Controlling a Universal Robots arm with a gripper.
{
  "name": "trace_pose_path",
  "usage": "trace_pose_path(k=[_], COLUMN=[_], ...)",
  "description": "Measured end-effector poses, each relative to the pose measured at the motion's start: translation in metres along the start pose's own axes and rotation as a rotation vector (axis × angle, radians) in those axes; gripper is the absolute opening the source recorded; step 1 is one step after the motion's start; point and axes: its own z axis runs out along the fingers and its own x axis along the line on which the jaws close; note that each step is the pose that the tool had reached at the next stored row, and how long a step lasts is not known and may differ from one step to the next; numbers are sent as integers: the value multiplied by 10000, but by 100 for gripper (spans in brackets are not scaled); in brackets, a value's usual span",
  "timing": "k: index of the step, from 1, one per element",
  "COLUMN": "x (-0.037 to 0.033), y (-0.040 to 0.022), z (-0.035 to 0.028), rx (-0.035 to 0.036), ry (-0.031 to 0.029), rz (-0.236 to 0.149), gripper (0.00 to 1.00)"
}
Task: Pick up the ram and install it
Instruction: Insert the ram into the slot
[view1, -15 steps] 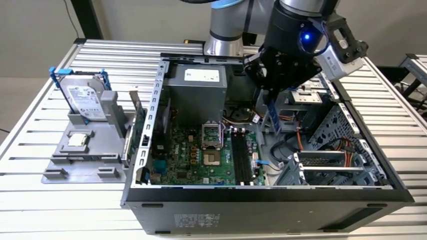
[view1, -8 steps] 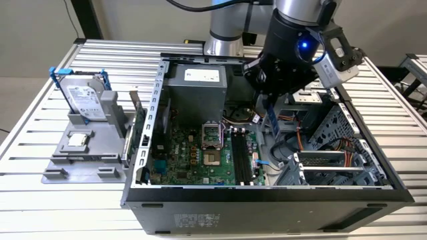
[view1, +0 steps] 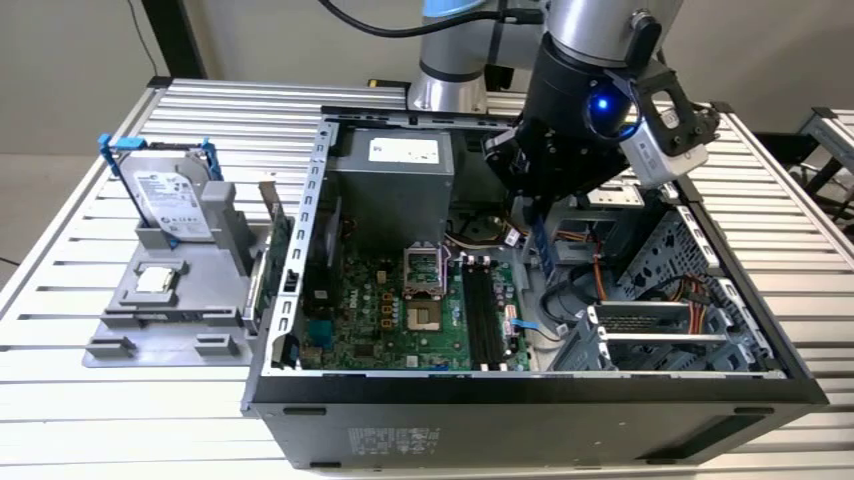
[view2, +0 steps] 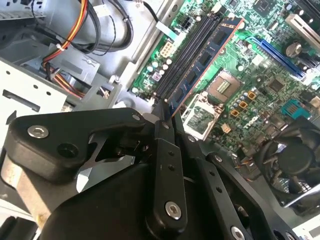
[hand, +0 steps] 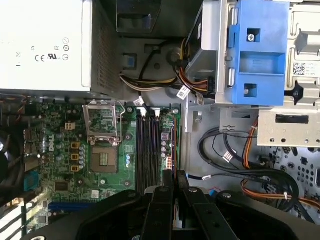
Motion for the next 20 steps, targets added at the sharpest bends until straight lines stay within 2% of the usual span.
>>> trace_pose_path(k=[14, 20], x=[0, 2], y=[0, -2], z=[6, 111], rx=[2, 4], ry=[-6, -7], rz=[172, 234], gripper=[0, 0])
